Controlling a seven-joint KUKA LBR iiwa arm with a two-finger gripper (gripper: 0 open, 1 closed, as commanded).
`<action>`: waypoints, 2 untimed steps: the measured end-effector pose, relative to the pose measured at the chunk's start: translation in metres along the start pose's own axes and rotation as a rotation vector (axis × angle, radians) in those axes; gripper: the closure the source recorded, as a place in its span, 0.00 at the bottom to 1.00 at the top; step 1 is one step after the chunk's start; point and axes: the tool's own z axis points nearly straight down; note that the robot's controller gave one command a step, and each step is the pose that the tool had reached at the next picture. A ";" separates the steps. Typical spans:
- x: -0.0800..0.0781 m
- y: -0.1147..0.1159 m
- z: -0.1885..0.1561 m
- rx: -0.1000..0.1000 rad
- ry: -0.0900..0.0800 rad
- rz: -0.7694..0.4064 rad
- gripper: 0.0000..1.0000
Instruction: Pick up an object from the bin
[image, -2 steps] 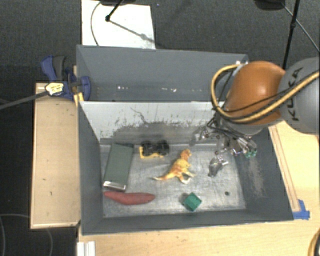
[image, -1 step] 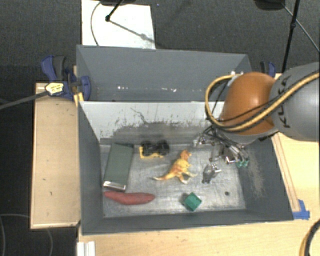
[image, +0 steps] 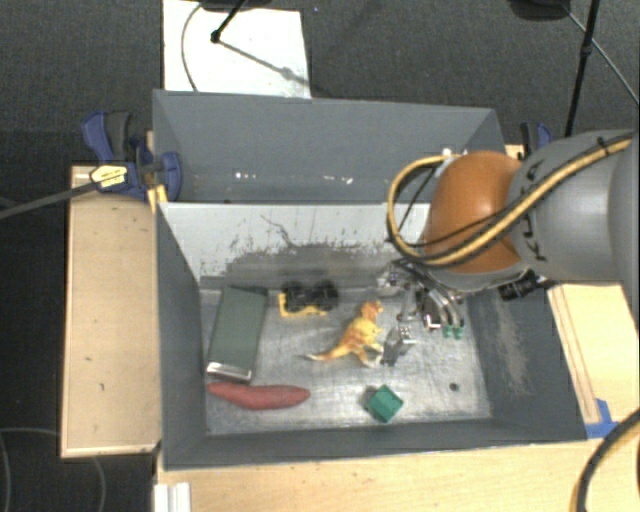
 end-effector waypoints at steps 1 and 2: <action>-0.028 0.008 0.042 0.003 -0.003 -0.643 1.00; -0.028 0.008 0.042 0.003 -0.003 -0.643 1.00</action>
Offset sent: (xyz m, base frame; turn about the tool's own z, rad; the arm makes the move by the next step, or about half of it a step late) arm 0.0000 0.0000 0.0000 0.0000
